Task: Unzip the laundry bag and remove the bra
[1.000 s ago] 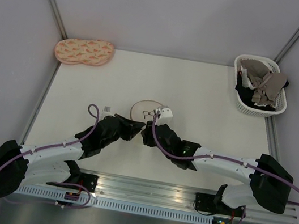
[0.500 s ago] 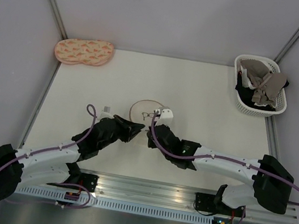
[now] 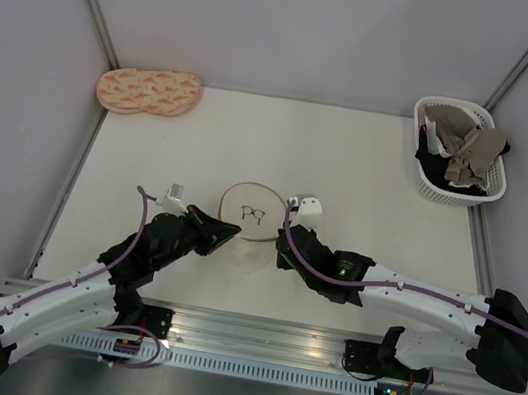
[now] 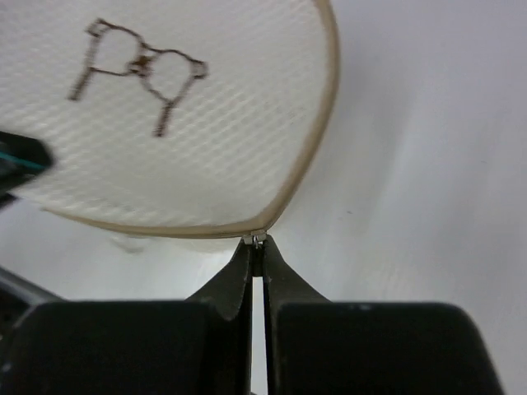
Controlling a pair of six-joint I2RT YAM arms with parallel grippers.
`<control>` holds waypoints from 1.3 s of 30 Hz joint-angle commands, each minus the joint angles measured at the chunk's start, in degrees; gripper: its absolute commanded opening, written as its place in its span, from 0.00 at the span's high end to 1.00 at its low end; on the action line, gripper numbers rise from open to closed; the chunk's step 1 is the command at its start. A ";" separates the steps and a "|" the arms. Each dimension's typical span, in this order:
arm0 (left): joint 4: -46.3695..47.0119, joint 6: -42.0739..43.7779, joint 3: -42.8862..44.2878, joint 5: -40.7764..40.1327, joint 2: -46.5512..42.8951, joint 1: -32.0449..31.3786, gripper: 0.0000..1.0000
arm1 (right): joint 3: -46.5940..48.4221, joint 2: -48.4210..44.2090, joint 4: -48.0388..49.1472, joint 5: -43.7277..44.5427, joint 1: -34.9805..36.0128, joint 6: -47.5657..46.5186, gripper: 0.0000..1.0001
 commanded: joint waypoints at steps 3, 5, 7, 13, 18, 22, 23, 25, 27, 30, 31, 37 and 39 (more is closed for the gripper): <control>-10.45 14.14 3.24 -4.16 -2.86 3.18 0.98 | -0.44 0.26 -16.55 7.92 -1.99 -1.93 1.00; -11.41 15.55 3.59 -3.54 -3.22 4.06 0.98 | -0.27 0.61 -19.79 9.85 -2.07 -1.41 1.00; -11.33 17.74 3.94 -2.75 -3.04 4.58 0.98 | 0.08 0.88 -21.48 11.52 -1.99 -0.97 0.99; -9.30 22.49 5.26 2.43 -0.50 7.65 0.98 | 0.70 0.61 -23.59 16.00 -2.07 0.00 0.99; -8.25 27.85 7.63 9.89 2.75 11.87 0.98 | 2.19 3.51 -26.23 18.64 -2.60 0.88 1.00; -6.77 33.21 10.35 16.31 7.41 17.31 0.98 | 3.34 5.01 -26.76 16.63 -2.69 0.36 1.00; -5.97 35.57 10.97 18.15 9.94 17.94 0.98 | 2.90 4.22 -24.76 15.49 -2.69 -0.52 1.00; -5.00 37.52 13.69 18.70 13.29 19.17 0.64 | 1.14 2.56 -21.76 10.49 -2.60 -3.33 1.00; -2.12 38.49 15.45 19.31 17.60 19.52 0.36 | -0.17 -0.52 -17.72 7.41 -2.60 -4.39 1.00; 0.89 37.44 18.18 19.05 20.07 19.61 0.20 | -1.50 -3.51 -14.28 2.75 -2.60 -6.06 1.00; 0.46 36.22 19.84 18.44 19.99 19.61 0.01 | -1.67 -4.30 -12.80 -0.05 -2.69 -7.02 0.99; -6.12 28.75 22.41 21.31 12.18 18.31 0.00 | -2.73 -3.43 -4.20 -11.48 -2.69 -10.10 1.00; -8.67 24.36 20.22 22.47 9.45 16.72 0.01 | -2.99 -2.20 -1.37 -16.50 -2.60 -10.72 1.00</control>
